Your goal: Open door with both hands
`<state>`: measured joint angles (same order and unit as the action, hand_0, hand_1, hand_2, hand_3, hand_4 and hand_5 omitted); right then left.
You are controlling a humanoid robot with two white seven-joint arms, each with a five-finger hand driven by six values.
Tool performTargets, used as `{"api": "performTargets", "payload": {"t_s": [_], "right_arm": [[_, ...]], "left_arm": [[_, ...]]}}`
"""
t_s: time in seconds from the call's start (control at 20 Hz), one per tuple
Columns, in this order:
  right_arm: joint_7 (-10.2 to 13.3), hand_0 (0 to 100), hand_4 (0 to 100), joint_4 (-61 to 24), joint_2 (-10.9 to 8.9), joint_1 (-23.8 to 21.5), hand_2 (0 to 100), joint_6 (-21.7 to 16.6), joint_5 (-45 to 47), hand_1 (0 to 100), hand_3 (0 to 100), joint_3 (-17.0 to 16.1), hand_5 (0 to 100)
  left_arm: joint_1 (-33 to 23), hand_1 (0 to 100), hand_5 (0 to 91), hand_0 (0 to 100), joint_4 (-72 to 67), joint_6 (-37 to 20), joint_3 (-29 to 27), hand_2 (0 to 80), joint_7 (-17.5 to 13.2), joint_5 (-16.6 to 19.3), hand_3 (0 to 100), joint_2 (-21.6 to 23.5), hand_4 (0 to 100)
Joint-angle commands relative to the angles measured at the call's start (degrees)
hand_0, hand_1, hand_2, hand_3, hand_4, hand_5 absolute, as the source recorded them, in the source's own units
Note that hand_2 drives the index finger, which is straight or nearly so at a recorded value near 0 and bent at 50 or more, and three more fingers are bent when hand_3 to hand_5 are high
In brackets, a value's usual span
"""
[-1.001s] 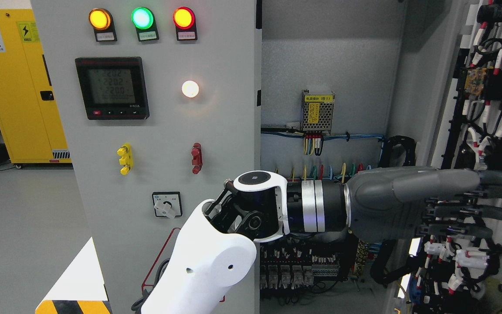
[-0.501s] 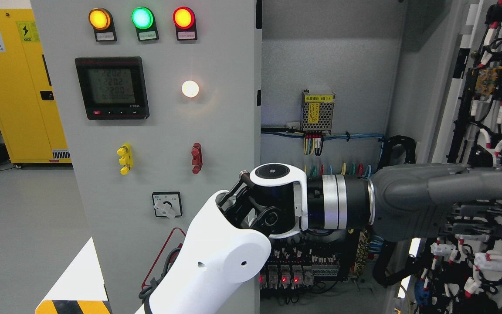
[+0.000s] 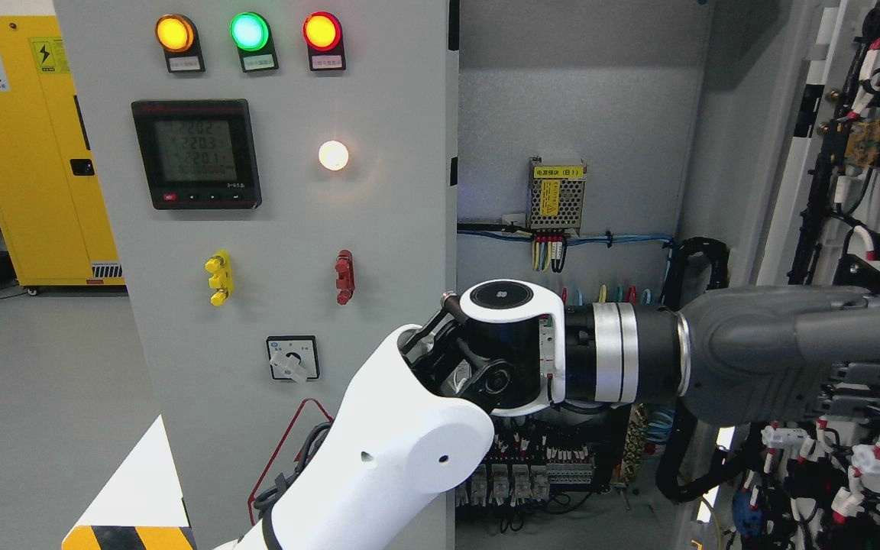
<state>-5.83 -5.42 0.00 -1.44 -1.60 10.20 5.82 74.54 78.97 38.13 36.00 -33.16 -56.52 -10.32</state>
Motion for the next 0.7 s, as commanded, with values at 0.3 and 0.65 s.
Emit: {"api": "performTargets", "payload": {"t_s": [0.3,0.65], "right_arm": [[0.0,0,0,-0.2,0.53,-0.8,4,0.0,0.0,50,0,-0.1,0],[0.0,0,0,-0.1,0.53,-0.8,4,0.0,0.0,50,0,-0.1,0]], "left_arm": [[-0.8,56,0.0,12,-0.4,-0.1,1.5,0.0,1.1,-1.0,0,0.1,0],[-3.6,56,0.0,12,0.1,0.5,-8.7,0.0,1.2,3.4,0,0.1,0]]}}
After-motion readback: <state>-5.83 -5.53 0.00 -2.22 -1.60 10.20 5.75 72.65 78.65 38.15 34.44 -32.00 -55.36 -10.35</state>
